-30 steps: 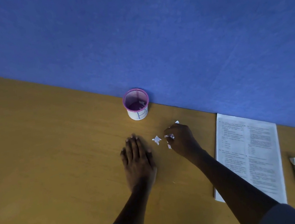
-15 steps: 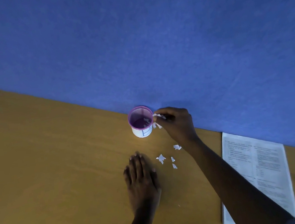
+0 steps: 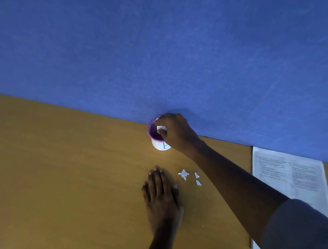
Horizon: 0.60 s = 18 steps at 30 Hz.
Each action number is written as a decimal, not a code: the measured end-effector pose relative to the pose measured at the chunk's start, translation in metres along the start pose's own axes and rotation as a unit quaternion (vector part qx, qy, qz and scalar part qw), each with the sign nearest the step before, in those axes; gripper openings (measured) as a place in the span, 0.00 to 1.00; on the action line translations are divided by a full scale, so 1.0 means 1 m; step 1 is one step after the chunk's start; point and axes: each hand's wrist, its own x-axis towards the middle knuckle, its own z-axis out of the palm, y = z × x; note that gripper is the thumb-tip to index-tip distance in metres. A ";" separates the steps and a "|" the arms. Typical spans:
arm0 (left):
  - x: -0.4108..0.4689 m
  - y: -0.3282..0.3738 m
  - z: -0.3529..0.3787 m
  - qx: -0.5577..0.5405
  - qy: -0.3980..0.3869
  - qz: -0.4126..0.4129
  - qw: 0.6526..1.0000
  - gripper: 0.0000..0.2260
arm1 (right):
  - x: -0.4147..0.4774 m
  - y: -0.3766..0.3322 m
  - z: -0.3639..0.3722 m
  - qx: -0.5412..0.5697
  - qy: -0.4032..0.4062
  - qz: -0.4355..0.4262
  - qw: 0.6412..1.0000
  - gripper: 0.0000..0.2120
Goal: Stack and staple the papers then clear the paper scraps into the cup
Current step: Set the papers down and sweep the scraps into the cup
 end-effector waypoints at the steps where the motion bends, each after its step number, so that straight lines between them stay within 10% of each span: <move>1: 0.000 0.000 0.000 -0.001 0.001 0.000 1.000 0.26 | -0.001 0.000 -0.001 -0.001 0.002 -0.001 1.000 0.13; 18: 0.001 -0.001 0.001 0.008 -0.011 -0.009 1.000 0.26 | -0.012 0.005 -0.002 0.050 0.147 -0.004 0.988 0.06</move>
